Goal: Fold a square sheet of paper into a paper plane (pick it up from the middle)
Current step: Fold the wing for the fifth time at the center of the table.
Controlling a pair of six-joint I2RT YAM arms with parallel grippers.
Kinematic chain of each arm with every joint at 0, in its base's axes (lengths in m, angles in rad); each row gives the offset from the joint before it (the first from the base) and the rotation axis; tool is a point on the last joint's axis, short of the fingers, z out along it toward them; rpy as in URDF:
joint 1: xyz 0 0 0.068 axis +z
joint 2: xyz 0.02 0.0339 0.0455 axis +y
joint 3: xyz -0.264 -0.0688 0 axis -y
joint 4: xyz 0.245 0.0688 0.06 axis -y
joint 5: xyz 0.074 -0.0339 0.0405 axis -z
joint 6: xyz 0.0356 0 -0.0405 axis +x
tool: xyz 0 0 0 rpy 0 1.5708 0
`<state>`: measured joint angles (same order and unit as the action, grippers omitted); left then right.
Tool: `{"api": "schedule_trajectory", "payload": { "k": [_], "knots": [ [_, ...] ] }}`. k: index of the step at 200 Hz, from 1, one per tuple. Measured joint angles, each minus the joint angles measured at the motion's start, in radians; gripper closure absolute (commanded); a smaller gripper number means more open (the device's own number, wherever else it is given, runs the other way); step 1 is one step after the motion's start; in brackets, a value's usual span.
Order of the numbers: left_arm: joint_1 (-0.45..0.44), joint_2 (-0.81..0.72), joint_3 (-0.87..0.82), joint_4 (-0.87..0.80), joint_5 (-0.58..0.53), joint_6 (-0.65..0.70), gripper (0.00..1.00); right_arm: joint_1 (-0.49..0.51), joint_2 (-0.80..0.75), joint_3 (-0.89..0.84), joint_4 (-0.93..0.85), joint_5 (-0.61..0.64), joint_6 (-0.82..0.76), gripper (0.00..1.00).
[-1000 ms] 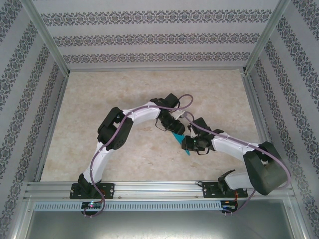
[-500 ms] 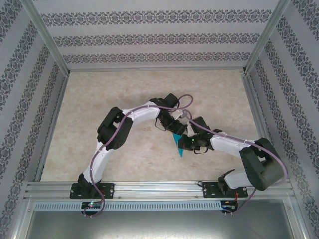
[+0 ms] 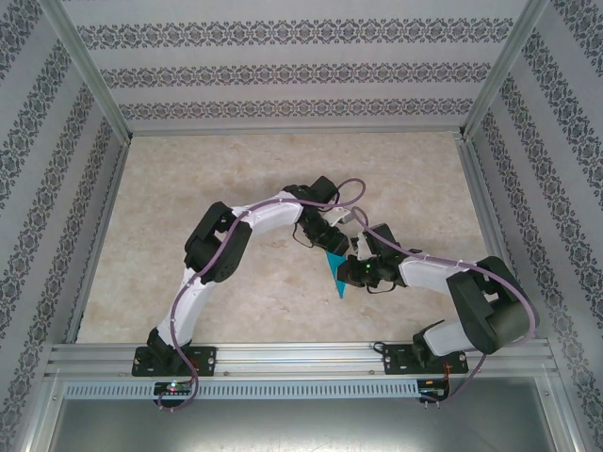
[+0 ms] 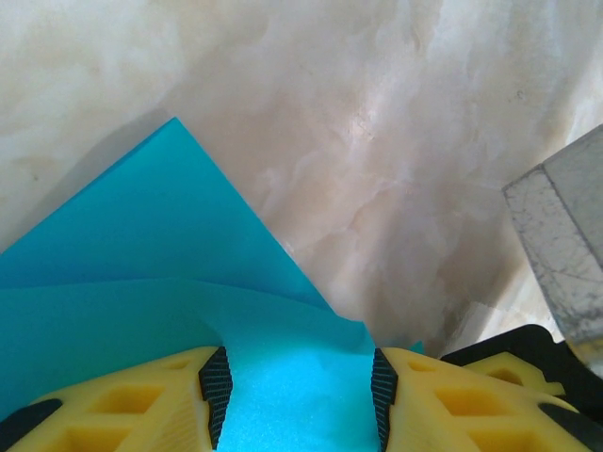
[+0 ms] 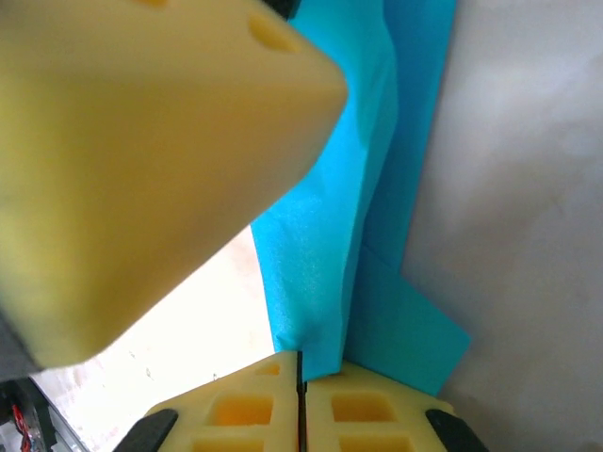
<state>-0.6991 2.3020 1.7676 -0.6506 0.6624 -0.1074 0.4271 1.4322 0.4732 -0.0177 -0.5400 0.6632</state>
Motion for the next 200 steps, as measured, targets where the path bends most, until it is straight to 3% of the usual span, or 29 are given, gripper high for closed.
{"api": "schedule_trajectory", "payload": {
  "k": [41, 103, 148, 200],
  "knots": [
    [0.001, 0.007, 0.009, -0.010, 0.007, 0.004, 0.51, 0.000, -0.060, 0.000, -0.034, 0.018, 0.011, 0.78],
    [0.006, 0.011, 0.013, -0.014, 0.019, 0.008, 0.51, 0.027, -0.286, 0.003, -0.195, 0.102, 0.001, 0.81],
    [0.007, 0.011, 0.013, -0.014, 0.023, 0.010, 0.51, 0.126, -0.179, 0.003, -0.084, 0.074, 0.061, 0.88],
    [0.008, 0.011, 0.013, -0.014, 0.025, 0.010, 0.51, 0.109, -0.077, 0.007, -0.058, 0.075, 0.064, 0.89]
  ]
}}
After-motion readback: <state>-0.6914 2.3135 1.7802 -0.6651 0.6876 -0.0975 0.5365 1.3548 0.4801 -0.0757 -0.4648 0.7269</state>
